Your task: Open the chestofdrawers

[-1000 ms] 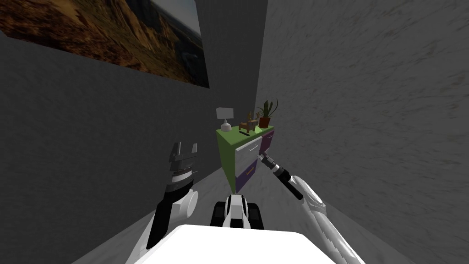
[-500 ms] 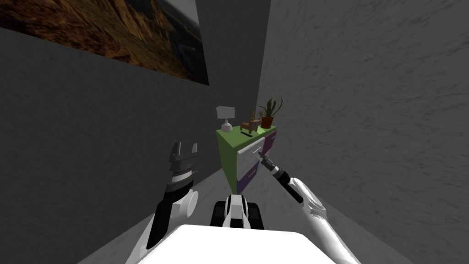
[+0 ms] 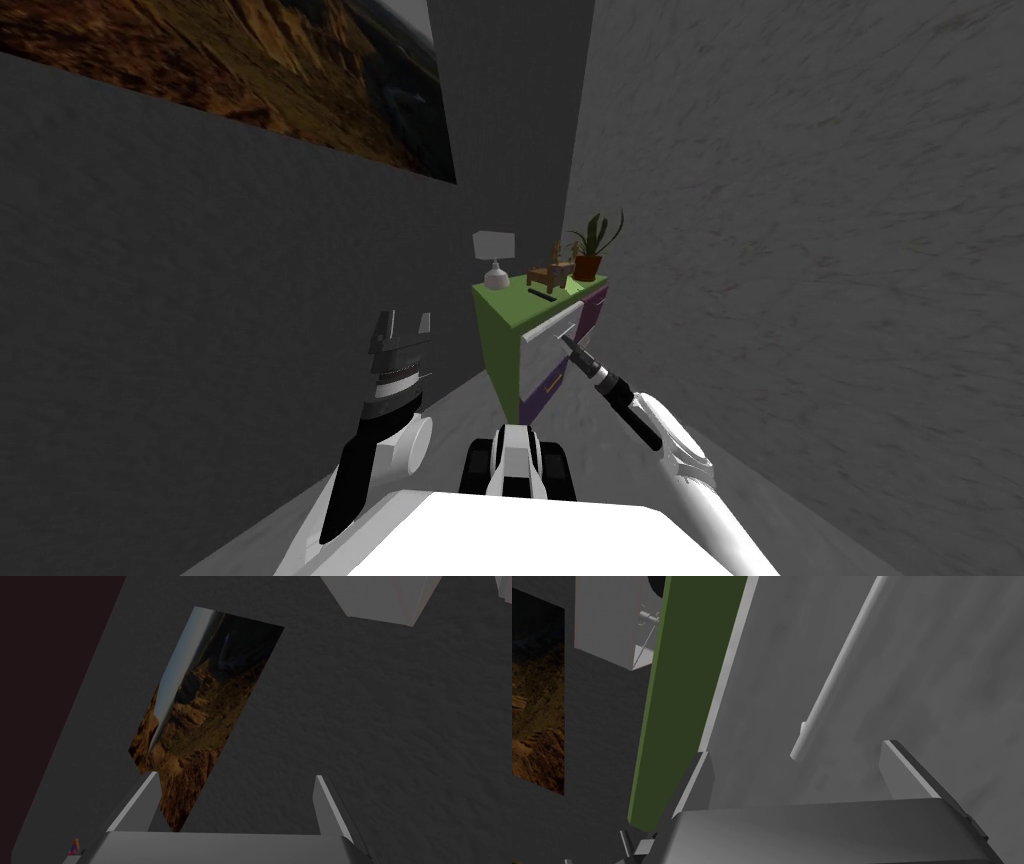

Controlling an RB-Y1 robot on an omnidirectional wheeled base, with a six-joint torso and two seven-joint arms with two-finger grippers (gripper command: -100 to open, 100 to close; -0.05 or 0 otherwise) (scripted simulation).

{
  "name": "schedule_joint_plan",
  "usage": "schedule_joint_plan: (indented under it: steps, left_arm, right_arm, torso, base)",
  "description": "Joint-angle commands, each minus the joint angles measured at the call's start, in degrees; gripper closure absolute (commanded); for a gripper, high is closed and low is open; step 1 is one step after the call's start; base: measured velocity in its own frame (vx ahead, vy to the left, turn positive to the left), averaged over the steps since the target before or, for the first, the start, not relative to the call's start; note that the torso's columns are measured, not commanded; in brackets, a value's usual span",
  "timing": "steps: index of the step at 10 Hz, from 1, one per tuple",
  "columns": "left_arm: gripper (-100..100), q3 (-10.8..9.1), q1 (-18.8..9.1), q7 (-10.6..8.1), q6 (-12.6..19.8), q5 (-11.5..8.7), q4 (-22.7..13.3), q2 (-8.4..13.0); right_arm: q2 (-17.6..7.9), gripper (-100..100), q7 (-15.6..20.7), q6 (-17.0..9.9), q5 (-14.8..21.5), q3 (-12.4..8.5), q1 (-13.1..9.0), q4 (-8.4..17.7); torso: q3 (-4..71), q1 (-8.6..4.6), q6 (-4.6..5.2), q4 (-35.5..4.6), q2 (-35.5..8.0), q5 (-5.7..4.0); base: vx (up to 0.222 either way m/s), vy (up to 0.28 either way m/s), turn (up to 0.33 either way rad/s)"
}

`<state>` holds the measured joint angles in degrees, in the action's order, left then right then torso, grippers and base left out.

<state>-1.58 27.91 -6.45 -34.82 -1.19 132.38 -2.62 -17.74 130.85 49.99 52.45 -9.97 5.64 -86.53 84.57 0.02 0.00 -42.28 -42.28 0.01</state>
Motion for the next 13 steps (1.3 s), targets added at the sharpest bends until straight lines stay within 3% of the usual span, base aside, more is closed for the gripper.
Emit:
schedule_joint_plan:
  steps: [1,2,3,4,13]
  left_arm:
    - [0,0.00,0.00,0.00,0.00,0.00,0.00,0.00]
    - [0,0.00,0.00,0.00,0.00,0.00,0.00,0.00]
    - [0,0.00,0.00,0.00,0.00,0.00,0.00,0.00]
    - [0,0.00,0.00,0.00,0.00,0.00,0.00,0.00]
    - [0,-0.01,-0.02,0.00,0.01,0.00,-0.01,0.01]
  right_arm:
    - [0.31,-100,1.00,0.16,0.31,0.02,0.37,-0.14]
    - [-0.81,-100,-0.40,-0.83,0.47,-0.17,-0.60,-0.49]
    - [-0.40,-100,0.53,-0.17,0.35,-0.16,-0.51,0.14]
    - [-0.49,100,0.31,-0.29,0.35,-0.19,-0.64,0.18]
    - [-2.20,100,-1.13,1.74,-0.41,-0.32,0.41,-0.82]
  torso:
    - [0.02,-0.01,0.00,0.01,0.03,0.00]
    - [-0.03,-0.08,0.00,-0.02,-0.07,-0.02]
    - [-0.01,0.09,-0.02,-0.01,-0.01,0.02]
    - [-0.03,-0.02,0.02,-0.01,-0.06,0.00]
    - [-0.14,-0.15,0.10,-0.21,-0.26,0.04]
  base:
    - [0.033,0.018,0.000]
    - [0.046,0.070,0.035]
    - [0.030,0.044,0.008]
    - [0.005,0.008,-0.001]
    - [-0.134,-0.098,-0.039]
